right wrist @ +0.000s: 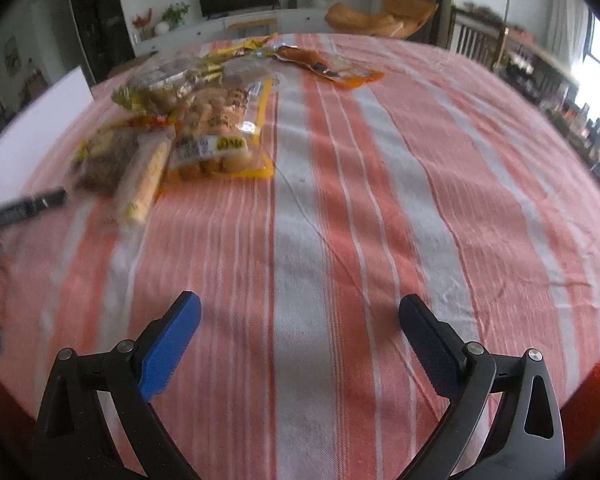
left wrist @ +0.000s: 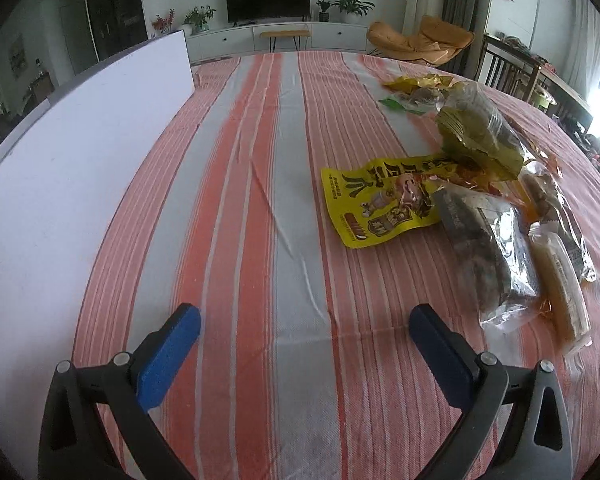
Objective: Organize snacks
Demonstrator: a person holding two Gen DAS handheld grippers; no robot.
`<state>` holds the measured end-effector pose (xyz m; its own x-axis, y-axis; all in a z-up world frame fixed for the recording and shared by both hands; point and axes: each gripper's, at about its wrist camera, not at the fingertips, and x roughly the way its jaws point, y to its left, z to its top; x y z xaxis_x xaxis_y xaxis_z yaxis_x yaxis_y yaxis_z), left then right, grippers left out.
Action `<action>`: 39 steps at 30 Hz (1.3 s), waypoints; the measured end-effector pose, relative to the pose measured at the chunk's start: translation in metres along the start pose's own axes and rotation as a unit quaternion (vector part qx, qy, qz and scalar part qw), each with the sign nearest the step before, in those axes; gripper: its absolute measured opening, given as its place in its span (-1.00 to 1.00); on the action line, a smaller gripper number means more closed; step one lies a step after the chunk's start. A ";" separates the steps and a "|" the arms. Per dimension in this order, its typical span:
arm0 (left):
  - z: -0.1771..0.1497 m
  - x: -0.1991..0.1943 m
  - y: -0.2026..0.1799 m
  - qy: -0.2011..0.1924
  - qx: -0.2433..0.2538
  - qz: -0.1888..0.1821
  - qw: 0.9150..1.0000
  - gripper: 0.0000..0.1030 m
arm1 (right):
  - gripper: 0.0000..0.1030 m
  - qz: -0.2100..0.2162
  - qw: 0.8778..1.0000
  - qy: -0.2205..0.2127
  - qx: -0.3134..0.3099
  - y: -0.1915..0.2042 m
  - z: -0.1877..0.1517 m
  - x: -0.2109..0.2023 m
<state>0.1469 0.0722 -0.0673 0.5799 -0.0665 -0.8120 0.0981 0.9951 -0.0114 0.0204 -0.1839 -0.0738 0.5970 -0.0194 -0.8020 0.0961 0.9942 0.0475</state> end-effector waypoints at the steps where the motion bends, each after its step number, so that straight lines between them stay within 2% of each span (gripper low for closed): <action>1: 0.000 0.000 0.000 0.000 0.000 0.000 1.000 1.00 | 0.95 0.020 1.000 -0.005 0.017 -0.003 0.008 0.000; 3: -0.002 0.000 0.000 -0.001 -0.001 -0.001 1.000 1.00 | 0.95 0.029 0.999 -0.016 0.029 -0.003 0.030 0.002; 6: -0.002 -0.001 0.000 -0.001 -0.001 -0.001 1.000 1.00 | 0.95 0.042 0.999 -0.021 0.007 0.011 0.076 0.021; 8: -0.002 0.000 0.000 -0.001 -0.001 -0.001 1.000 1.00 | 0.93 0.044 0.999 0.004 -0.018 0.028 0.106 0.048; 11: -0.002 0.000 0.000 -0.001 -0.001 -0.001 1.000 1.00 | 0.89 0.059 0.996 0.043 -0.055 0.056 0.127 0.081; 12: -0.002 0.000 0.000 -0.001 -0.001 -0.001 1.000 1.00 | 0.78 0.061 0.994 0.054 -0.077 0.067 0.129 0.088; 13: -0.002 0.000 0.000 -0.001 -0.001 -0.001 1.000 1.00 | 0.52 0.062 0.991 0.059 -0.100 0.077 0.128 0.092; 14: -0.002 0.000 0.000 -0.001 -0.001 -0.001 1.000 1.00 | 0.25 0.037 0.991 0.057 -0.112 0.081 0.126 0.092; 17: -0.003 -0.001 0.000 -0.001 -0.001 -0.001 1.000 1.00 | 0.19 0.044 0.992 0.059 -0.102 0.071 0.120 0.087; 19: -0.003 -0.001 0.000 -0.001 -0.001 -0.001 1.000 1.00 | 0.19 0.034 0.994 0.059 -0.089 0.052 0.112 0.081; 22: -0.003 -0.001 0.000 -0.001 -0.001 -0.001 1.000 1.00 | 0.27 -0.020 0.995 0.039 -0.092 0.021 0.104 0.074; 23: -0.003 -0.001 0.000 -0.001 -0.001 -0.001 1.000 1.00 | 0.41 -0.030 0.995 0.035 -0.091 0.011 0.103 0.074; 27: -0.003 -0.001 0.000 -0.001 -0.001 -0.001 1.000 1.00 | 0.70 -0.012 0.998 0.028 -0.059 -0.023 0.099 0.078; 31: -0.003 -0.001 0.000 -0.001 -0.001 -0.001 1.000 1.00 | 0.78 -0.008 0.998 -0.010 -0.066 -0.026 0.093 0.077; 39: -0.003 -0.001 0.001 0.000 -0.001 -0.001 1.000 1.00 | 0.85 -0.008 0.998 -0.010 -0.059 -0.032 0.086 0.071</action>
<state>0.1441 0.0730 -0.0680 0.5806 -0.0677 -0.8114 0.0978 0.9951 -0.0131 0.1286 -0.2261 -0.0812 0.6117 -0.0369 -0.7902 0.0120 0.9992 -0.0374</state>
